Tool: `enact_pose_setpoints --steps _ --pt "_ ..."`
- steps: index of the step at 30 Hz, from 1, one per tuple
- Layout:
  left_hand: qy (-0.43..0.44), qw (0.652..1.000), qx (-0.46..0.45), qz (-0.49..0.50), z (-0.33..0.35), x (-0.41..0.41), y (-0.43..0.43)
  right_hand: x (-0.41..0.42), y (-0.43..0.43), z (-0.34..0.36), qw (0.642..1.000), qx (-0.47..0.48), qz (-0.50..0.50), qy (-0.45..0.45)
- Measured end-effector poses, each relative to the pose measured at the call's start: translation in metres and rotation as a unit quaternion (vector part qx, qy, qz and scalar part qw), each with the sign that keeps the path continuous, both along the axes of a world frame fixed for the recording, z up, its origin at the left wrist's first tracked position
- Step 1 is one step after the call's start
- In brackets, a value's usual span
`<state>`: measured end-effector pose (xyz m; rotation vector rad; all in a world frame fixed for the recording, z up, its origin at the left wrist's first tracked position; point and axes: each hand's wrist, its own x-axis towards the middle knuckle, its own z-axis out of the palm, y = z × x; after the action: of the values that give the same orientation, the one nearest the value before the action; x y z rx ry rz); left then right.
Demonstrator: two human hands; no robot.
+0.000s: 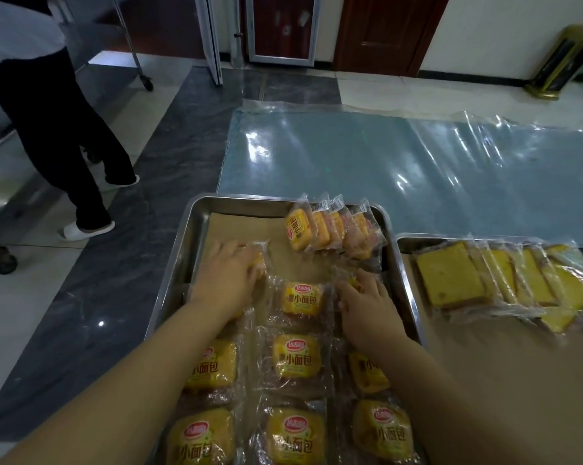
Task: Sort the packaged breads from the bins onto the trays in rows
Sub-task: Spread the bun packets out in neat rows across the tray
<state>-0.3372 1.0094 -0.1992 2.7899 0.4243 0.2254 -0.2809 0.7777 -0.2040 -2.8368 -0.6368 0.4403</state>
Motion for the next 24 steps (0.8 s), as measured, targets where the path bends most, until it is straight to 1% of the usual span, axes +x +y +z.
enact_pose_setpoints --steps 2,4,10,16,20,22,24 --pt "0.06 0.998 -0.007 -0.03 -0.005 0.003 -0.006 0.001 -0.002 -0.001 1.0 -0.003 -0.002 0.01" --pt "0.102 0.994 -0.002 -0.028 -0.01 0.003 -0.005 0.001 -0.005 -0.001 1.0 -0.007 -0.005 0.013" --pt "0.079 0.997 0.016 0.001 -0.011 -0.009 0.011 -0.009 -0.008 0.002 0.999 0.009 -0.037 0.006" --pt "0.096 0.995 0.009 -0.015 -0.017 -0.025 0.017 -0.019 -0.013 0.003 0.999 -0.025 -0.023 0.007" --pt "0.1 0.994 0.021 -0.025 -0.017 -0.03 0.014 -0.021 -0.016 0.002 0.999 -0.048 -0.013 0.01" --pt "0.082 0.996 0.023 -0.03 -0.013 -0.031 0.011 -0.02 -0.017 0.002 0.998 -0.054 -0.01 0.022" --pt "0.044 0.998 0.0 -0.051 -0.008 -0.03 0.002 -0.018 -0.016 0.002 0.998 -0.046 -0.019 0.026"
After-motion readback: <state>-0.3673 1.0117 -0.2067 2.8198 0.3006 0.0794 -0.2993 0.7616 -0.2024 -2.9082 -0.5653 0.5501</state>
